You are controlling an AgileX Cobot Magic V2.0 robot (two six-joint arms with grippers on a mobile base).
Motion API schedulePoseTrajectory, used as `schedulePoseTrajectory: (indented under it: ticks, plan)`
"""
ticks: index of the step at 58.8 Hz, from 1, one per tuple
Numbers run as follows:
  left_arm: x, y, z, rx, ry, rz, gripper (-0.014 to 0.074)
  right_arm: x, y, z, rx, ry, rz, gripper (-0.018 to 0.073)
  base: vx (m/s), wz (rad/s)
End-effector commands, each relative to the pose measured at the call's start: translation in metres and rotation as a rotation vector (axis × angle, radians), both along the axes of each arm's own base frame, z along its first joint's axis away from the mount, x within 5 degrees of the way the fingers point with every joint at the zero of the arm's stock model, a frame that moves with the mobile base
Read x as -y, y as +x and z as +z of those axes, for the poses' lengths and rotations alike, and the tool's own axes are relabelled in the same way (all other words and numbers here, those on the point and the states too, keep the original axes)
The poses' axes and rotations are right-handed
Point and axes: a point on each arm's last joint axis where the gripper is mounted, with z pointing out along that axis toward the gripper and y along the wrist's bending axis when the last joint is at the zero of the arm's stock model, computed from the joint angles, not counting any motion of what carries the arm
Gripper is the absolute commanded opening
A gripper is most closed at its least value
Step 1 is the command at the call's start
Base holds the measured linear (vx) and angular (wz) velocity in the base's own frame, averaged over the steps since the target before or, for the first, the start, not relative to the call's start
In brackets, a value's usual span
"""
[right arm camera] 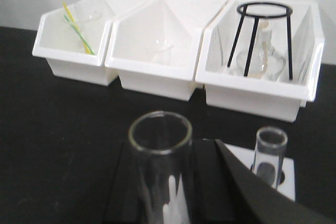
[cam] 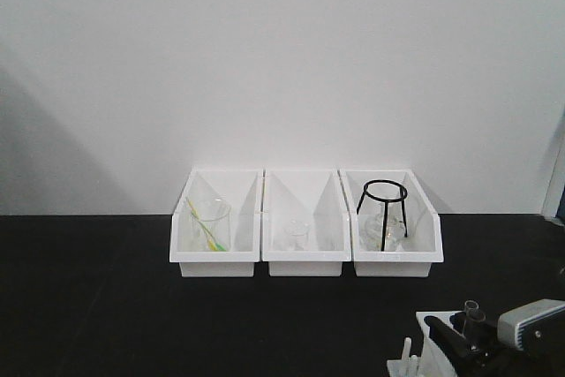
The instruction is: Flip and reinsert test tube from rack
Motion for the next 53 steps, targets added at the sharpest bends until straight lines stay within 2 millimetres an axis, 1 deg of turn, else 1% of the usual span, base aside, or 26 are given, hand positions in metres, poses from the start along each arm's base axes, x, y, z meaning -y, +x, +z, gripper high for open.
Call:
schedulePoseTrajectory:
  ticks: [1,10,19,24,29,32,39,42,46,47,48,51,53]
  plan:
    - [0.001,0.001,0.008,0.098,0.004,-0.012,-0.0006,0.0,-0.003,0.038,0.188,0.054,0.008,0.0027,0.0,0.0]
    - [0.001,0.001,0.008,0.098,0.004,-0.012,-0.0006,0.003,-0.015,0.077,0.254,0.094,-0.026,0.0028,0.0,0.0]
    - [0.001,0.001,0.008,0.098,0.004,-0.012,-0.0006,0.007,-0.021,0.13,0.312,0.065,-0.065,0.0029,0.0,0.0]
    - [0.001,0.001,0.008,0.098,0.004,-0.012,-0.0006,0.01,-0.026,0.158,0.327,0.084,-0.1,0.0029,0.0,0.0]
    - [0.001,0.001,0.008,0.098,0.004,-0.012,-0.0006,0.014,-0.028,0.175,0.302,0.098,-0.146,0.0029,0.0,0.0]
    - [0.001,0.001,0.008,0.098,0.004,-0.012,-0.0006,0.015,-0.028,0.18,0.288,0.079,-0.163,0.0029,0.0,0.0]
    - [0.001,0.001,0.008,0.098,0.004,-0.012,-0.0006,0.016,-0.027,0.181,0.274,-0.07,-0.158,0.0029,0.0,0.0]
    - [0.001,0.001,0.008,0.098,0.004,-0.012,-0.0006,0.017,-0.027,0.177,0.259,-0.184,-0.155,0.0029,0.0,0.0]
    - [0.001,0.001,0.008,0.098,0.004,-0.012,-0.0006,0.017,-0.027,0.174,0.253,-0.292,-0.146,0.0029,0.0,0.0]
    - [0.001,0.001,0.008,0.098,0.004,-0.012,-0.0006,0.018,-0.027,0.173,0.253,-0.349,-0.139,0.0029,0.0,0.0]
    - [0.001,0.001,0.008,0.098,0.004,-0.012,-0.0006,0.018,-0.027,0.172,0.253,-0.364,-0.138,0.0029,0.0,0.0]
    - [0.001,0.001,0.008,0.098,0.004,-0.012,-0.0006,0.019,-0.027,0.169,0.256,-0.495,-0.119,0.0029,0.0,0.0]
    - [0.001,0.001,0.008,0.098,0.004,-0.012,-0.0006,0.019,-0.027,0.168,0.262,-0.554,-0.106,0.0029,0.0,0.0]
